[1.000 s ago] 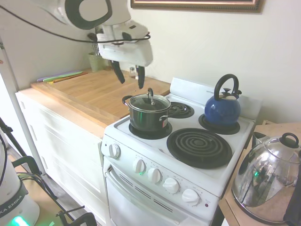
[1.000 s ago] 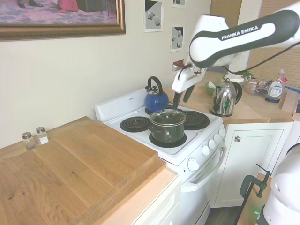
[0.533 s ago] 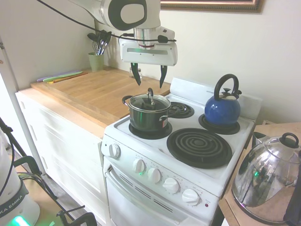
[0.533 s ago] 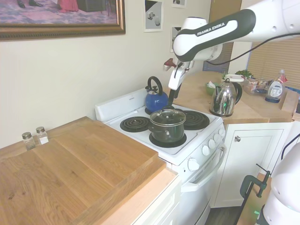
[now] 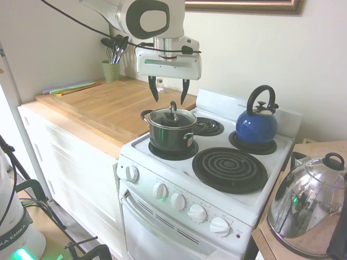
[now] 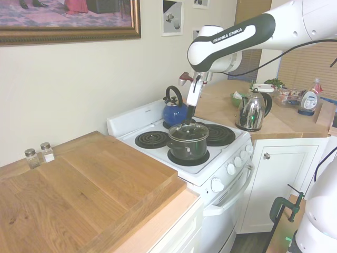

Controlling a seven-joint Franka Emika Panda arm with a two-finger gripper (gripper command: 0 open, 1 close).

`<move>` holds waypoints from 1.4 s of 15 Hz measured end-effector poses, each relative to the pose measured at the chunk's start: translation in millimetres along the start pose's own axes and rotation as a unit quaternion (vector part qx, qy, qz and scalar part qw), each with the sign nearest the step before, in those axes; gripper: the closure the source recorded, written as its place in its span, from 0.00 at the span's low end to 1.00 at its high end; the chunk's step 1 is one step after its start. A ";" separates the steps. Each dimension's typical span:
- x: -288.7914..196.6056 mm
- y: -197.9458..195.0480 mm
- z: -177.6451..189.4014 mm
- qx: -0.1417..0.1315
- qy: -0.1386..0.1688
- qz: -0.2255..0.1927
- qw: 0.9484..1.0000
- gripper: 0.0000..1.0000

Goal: Uncover the lid of the pot

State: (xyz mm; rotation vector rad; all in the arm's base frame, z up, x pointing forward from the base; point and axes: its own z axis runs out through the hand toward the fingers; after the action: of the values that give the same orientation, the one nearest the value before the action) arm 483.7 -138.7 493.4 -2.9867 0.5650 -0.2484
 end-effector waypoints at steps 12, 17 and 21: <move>6.7 14.3 22.3 -0.004 -0.008 0.013 1.000 1.00; 7.9 18.8 20.4 -0.001 -0.005 0.012 1.000 1.00; 8.5 18.7 20.1 0.001 -0.005 0.012 1.000 1.00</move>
State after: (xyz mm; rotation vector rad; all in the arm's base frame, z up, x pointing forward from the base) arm 488.5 -157.9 472.6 -2.9762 0.5994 -0.2327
